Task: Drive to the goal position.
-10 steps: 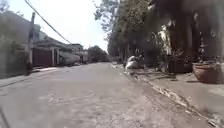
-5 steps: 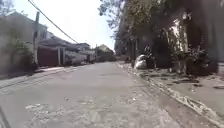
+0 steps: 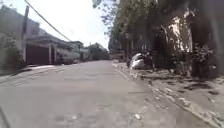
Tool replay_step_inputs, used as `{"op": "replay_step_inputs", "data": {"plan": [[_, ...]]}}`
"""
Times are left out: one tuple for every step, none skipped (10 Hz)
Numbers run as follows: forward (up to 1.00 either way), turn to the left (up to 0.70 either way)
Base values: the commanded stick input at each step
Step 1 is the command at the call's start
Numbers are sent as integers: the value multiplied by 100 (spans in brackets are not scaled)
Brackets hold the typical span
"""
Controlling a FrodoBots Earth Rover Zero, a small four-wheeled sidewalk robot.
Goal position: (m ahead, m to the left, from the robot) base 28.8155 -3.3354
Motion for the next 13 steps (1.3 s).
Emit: {"op": "replay_step_inputs", "data": {"plan": [[100, 9], [100, 9], [100, 9], [100, 9], [100, 9], [100, 9], [100, 9], [100, 9], [100, 9], [100, 9], [100, 9], [100, 9], [100, 9]]}}
